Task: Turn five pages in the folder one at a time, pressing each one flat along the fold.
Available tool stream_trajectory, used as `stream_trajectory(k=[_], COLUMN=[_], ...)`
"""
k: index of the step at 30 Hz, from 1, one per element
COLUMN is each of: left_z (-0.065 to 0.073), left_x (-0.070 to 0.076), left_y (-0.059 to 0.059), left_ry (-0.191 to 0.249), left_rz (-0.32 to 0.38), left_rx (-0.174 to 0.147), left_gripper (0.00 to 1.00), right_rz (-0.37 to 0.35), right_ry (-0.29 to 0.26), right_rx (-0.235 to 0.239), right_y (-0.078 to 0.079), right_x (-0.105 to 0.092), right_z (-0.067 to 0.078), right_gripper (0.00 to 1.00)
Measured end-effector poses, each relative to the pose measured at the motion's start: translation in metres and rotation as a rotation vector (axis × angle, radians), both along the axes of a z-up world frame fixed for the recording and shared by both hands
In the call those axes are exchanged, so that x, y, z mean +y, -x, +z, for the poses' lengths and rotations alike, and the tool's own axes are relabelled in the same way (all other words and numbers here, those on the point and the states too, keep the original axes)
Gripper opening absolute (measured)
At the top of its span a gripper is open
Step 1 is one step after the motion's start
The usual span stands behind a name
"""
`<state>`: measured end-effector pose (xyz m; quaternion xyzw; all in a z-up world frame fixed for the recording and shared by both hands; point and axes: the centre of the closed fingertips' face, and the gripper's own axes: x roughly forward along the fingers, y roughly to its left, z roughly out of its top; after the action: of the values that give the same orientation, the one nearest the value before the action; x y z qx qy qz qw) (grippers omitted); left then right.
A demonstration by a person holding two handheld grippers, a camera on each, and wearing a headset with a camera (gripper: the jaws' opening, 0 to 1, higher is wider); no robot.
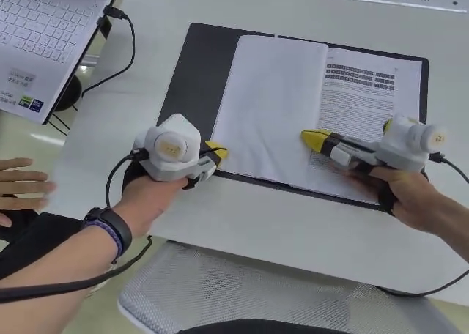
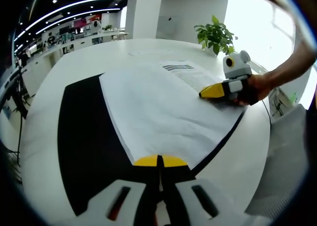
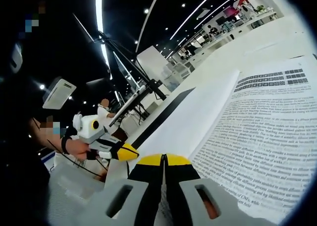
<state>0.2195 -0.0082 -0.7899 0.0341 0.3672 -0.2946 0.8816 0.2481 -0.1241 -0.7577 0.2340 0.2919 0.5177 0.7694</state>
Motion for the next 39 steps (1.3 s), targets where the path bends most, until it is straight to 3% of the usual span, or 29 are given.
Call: stream_trajectory(k=[9, 19, 39], left_z=[0.0, 0.0, 0.001], left_x=[-0.001, -0.001, -0.002], left_y=[0.0, 0.0, 0.0], left_ry=[0.002, 0.002, -0.002], left_rz=[0.006, 0.005, 0.008], left_rx=[-0.001, -0.003, -0.006], left_gripper=[0.0, 0.0, 0.0], right_rz=[0.076, 0.125, 0.104], right_ry=[0.006, 0.013, 0.014], right_rx=[0.025, 0.046, 0.072], right_y=[0.042, 0.064, 0.068], right_x=[0.003, 0.002, 0.0], right_z=[-0.001, -0.003, -0.005], right_gripper=[0.0, 0.0, 0.0])
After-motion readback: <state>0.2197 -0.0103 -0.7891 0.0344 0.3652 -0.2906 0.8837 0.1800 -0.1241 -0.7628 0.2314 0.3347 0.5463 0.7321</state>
